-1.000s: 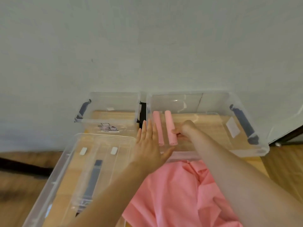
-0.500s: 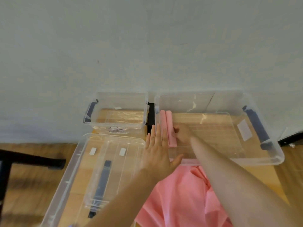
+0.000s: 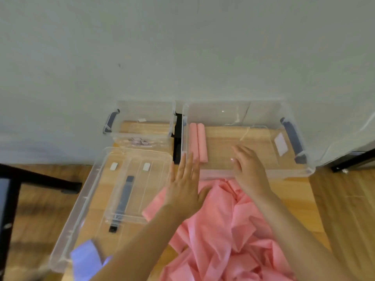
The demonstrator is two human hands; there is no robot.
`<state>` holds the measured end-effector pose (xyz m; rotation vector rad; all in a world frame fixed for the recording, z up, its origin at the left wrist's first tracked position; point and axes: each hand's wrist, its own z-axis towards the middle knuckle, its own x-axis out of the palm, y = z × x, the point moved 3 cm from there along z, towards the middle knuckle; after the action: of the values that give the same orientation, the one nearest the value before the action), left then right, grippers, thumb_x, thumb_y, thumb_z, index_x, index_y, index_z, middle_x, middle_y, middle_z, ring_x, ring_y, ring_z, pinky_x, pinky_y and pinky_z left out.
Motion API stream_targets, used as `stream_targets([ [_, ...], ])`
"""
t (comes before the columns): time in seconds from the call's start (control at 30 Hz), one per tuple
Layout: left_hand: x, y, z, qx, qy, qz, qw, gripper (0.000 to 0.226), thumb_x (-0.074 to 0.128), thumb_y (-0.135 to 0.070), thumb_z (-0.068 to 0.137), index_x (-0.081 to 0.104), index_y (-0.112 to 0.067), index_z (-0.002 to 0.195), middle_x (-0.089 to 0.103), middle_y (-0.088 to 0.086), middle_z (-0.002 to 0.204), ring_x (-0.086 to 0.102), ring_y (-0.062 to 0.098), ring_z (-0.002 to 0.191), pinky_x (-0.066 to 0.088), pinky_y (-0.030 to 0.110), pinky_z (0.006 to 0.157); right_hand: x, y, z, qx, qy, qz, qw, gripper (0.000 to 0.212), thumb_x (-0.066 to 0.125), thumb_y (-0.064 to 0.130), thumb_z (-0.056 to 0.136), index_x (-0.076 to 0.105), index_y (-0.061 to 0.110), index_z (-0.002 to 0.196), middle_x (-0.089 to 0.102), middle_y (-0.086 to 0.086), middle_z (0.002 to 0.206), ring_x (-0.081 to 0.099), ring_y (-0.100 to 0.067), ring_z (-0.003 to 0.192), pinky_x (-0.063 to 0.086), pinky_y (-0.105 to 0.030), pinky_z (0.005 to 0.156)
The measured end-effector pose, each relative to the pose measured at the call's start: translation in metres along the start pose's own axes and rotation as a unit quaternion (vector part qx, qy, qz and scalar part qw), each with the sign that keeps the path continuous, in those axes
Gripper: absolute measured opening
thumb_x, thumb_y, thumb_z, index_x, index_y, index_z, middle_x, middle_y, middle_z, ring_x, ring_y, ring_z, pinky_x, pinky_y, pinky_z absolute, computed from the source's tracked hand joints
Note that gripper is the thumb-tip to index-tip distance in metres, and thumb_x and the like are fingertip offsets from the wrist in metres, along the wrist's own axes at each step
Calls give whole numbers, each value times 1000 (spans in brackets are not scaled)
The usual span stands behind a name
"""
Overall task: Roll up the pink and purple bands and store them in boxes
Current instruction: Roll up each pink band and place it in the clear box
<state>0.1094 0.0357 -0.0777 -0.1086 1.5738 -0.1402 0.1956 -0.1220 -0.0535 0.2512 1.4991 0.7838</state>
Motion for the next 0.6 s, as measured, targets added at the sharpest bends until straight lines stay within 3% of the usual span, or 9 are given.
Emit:
stream_targets([
  [0.1, 29, -30, -63, 44, -7, -29, 999, 69, 10, -53, 96, 26, -2, 140, 23, 18, 150, 12, 31, 139, 13, 50, 107, -14, -7, -81, -9, -58, -12, 998, 32, 51, 6, 88, 59, 2, 119, 58, -11, 122, 46, -16, 117, 24, -12, 104],
  [0.2, 71, -46, -107, 67, 52, -16, 996, 69, 16, -52, 95, 27, -2, 142, 33, 19, 146, 18, 32, 138, 13, 48, 106, 10, -27, -145, 16, -5, -34, 999, 29, 55, 15, 85, 65, 5, 110, 62, -6, 114, 53, -18, 109, 27, -10, 99],
  [0.27, 95, -48, -118, 77, 80, -1, 994, 71, 29, -53, 90, 32, -3, 140, 40, 17, 143, 23, 31, 136, 13, 46, 106, 26, -40, -172, 78, 7, -21, 997, 20, 64, 18, 84, 68, 8, 102, 63, -3, 106, 58, -20, 101, 39, -17, 88],
  [0.33, 110, -45, -121, 90, 64, -6, 994, 73, 36, -54, 82, 41, -4, 134, 45, 15, 139, 33, 31, 133, 16, 45, 104, 32, -46, -190, 129, -12, -7, 992, 9, 68, 19, 81, 67, 13, 76, 61, 3, 79, 58, -17, 76, 38, -14, 65],
  [0.4, 113, -44, -117, 101, 34, -4, 994, 70, 36, -52, 82, 48, -4, 131, 49, 15, 136, 43, 33, 128, 23, 47, 105, 38, -48, -200, 161, -13, -24, 987, 38, 65, 30, 83, 49, 17, 52, 50, 6, 53, 48, -13, 53, 31, -17, 51],
  [0.47, 109, -46, -113, 104, 1, 13, 995, 71, 32, -50, 82, 50, -1, 130, 48, 17, 136, 44, 35, 126, 32, 50, 106, 48, -41, -208, 172, 30, -55, 983, 48, 59, 46, 83, 42, 19, 46, 54, 1, 51, 53, -17, 55, 29, -22, 51],
  [0.5, 104, -48, -113, 100, -10, 21, 995, 75, 26, -51, 82, 45, 1, 133, 42, 20, 140, 39, 36, 130, 29, 51, 106, 53, -37, -211, 162, 38, -72, 983, 49, 59, 50, 81, 43, 19, 47, 61, -2, 56, 58, -19, 61, 32, -25, 54],
  [0.6, 96, -52, -120, 98, -27, 84, 991, 88, -3, -56, 77, 0, -4, 147, -6, 15, 155, -13, 28, 141, -10, 43, 111, 70, -25, -220, 125, 12, -56, 991, 47, 64, 51, 76, 47, 19, 47, 62, -2, 55, 56, -14, 58, 36, -26, 55],
])
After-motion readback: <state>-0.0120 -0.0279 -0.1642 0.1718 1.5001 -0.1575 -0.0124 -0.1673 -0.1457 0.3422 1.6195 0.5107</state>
